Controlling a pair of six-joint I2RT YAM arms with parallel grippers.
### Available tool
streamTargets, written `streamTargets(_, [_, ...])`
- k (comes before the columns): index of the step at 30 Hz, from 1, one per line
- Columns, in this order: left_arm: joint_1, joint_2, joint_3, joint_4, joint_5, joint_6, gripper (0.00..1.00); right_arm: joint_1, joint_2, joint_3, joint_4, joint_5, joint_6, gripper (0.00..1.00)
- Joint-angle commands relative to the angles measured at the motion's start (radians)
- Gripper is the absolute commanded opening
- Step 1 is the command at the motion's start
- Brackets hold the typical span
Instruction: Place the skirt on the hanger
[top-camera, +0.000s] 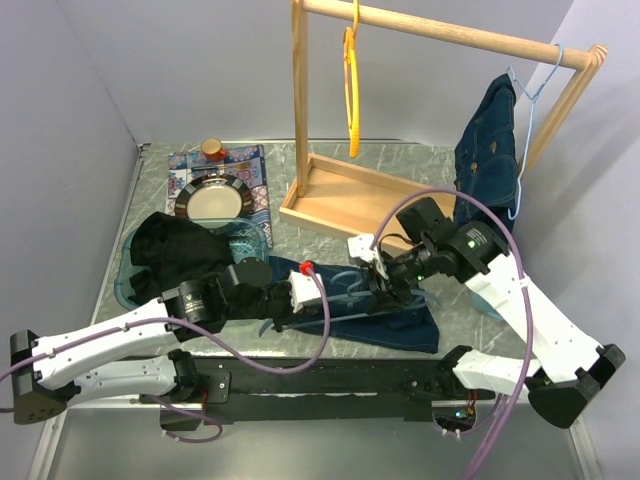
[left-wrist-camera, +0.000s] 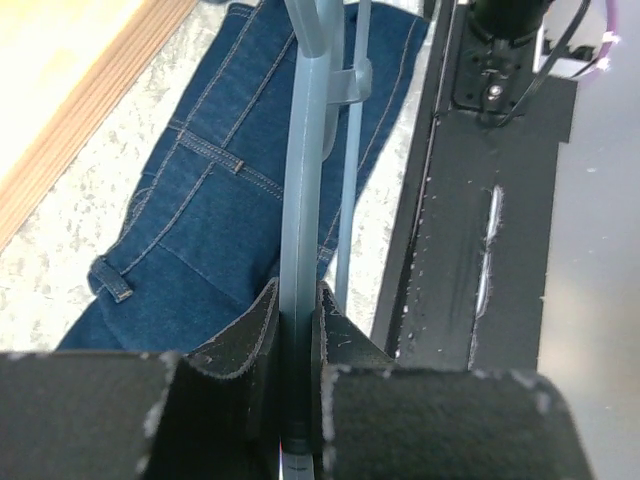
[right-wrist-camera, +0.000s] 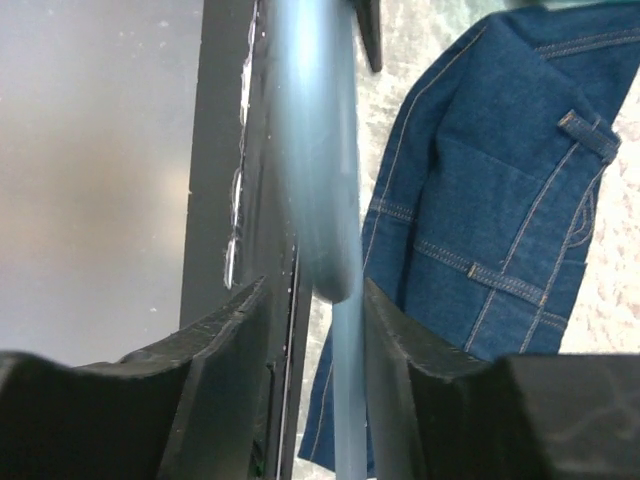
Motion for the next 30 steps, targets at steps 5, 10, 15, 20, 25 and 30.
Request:
streamTargets(5, [0.068, -0.003, 0.052, 0.091, 0.156, -0.06, 0.01, -0.001, -0.072, -0.066, 0.038, -0.037, 0.011, 0.28])
streamTargets(10, [0.083, 0.023, 0.063, 0.108, 0.157, -0.08, 0.02, -0.051, -0.07, -0.058, 0.05, -0.111, 0.048, 0.0])
streamTargets(15, [0.12, -0.018, 0.095, 0.123, -0.022, -0.181, 0.83, -0.188, -0.101, -0.17, 0.203, -0.117, 0.207, 0.0])
streamTargets(20, [0.14, -0.053, 0.141, 0.068, -0.055, -0.261, 0.99, -0.318, -0.138, -0.255, 0.351, -0.191, 0.367, 0.0])
streamTargets(25, [0.142, -0.092, 0.042, 0.105, -0.057, -0.356, 0.97, -0.369, -0.113, -0.344, 0.547, -0.206, 0.584, 0.0])
streamTargets(30, [0.14, -0.141, -0.011, 0.172, -0.028, -0.442, 0.97, -0.368, 0.003, -0.347, 0.603, -0.243, 0.683, 0.0])
